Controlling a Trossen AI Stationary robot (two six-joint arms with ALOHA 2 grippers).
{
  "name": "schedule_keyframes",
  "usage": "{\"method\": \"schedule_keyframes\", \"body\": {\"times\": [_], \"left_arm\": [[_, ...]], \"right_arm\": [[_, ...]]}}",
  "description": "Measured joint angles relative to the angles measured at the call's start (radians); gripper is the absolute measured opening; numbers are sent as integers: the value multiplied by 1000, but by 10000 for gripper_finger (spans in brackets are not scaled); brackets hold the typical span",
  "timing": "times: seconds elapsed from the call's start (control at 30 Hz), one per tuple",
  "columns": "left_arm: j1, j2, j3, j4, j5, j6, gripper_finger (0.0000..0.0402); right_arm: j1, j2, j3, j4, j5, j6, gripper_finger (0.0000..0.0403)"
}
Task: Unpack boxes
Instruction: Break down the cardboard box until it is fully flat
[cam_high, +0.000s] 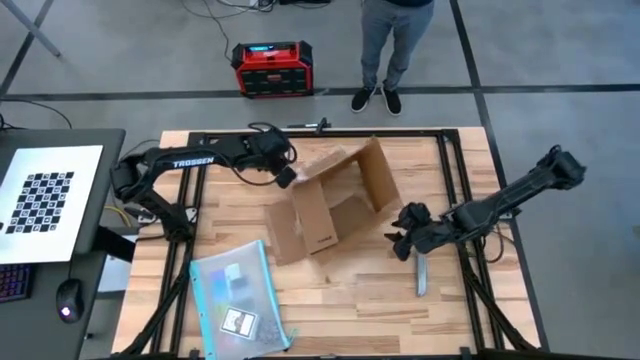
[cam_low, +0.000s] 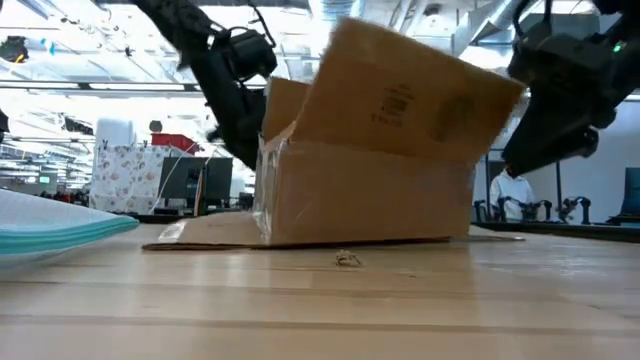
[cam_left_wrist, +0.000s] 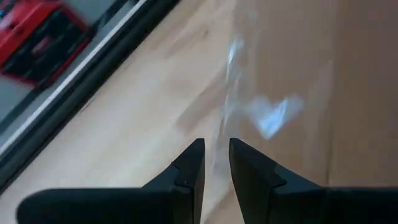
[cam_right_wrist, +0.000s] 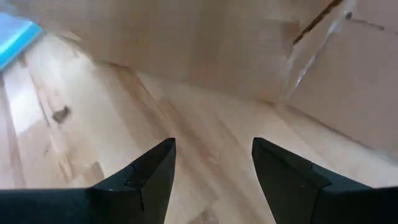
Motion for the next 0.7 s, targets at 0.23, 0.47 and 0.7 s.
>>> {"method": "schedule_keyframes", "body": {"times": [0.23,0.47,0.7], "left_arm": [[7,1,-108,312,328,53,56],[-100,48,-128,412,426,68,56],[-248,52,-101,428,446,42,56]], "right_arm": [[-65,165,-5,128,9,36,204],[-157,335,-5,308,30,10,204],[-227,466,-5,577,25,-74,204]]}}
